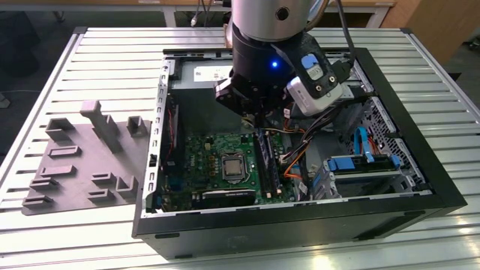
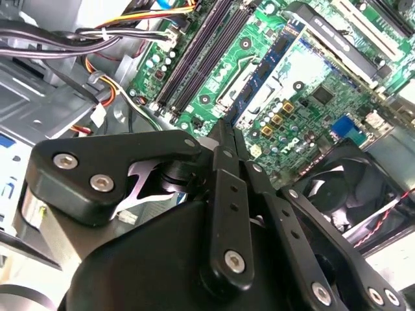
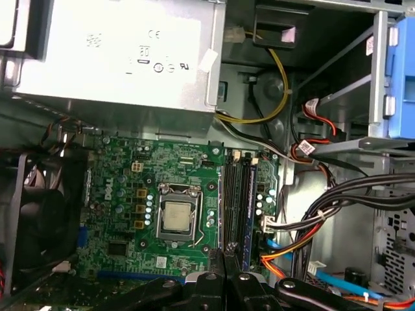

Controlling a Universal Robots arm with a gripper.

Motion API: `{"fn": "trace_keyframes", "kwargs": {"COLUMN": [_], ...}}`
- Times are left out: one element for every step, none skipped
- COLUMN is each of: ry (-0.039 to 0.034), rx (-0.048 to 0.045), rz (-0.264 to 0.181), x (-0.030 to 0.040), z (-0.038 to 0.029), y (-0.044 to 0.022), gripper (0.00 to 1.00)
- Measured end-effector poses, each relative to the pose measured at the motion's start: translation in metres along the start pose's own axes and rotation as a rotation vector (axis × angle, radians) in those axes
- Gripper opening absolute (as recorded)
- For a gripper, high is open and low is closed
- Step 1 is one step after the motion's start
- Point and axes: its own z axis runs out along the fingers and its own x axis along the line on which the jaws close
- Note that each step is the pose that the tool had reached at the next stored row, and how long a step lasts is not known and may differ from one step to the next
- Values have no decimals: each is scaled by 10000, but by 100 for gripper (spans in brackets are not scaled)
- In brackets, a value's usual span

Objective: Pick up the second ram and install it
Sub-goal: 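Insert the second ram into the second slot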

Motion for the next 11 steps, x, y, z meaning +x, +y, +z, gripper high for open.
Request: {"fn": "trace_keyframes", "kwargs": {"ry": [-5, -9, -13, -17, -18, -19, -19, -19, -20, -19, -19], "rx": [5, 10, 14, 17, 19, 19, 19, 19, 18, 16, 12], "rz": [94, 174, 252, 318, 346, 346, 347, 347, 347, 347, 348], "x": [0, 0, 0, 0, 0, 0, 0, 0, 0, 0, 1], "z": [0, 1, 2, 2, 2, 2, 3, 3, 4, 5, 8], "y": [0, 0, 0, 0, 0, 0, 0, 0, 0, 0, 0], "gripper": [12, 12, 12, 12, 12, 12, 12, 12, 12, 12, 12]}}
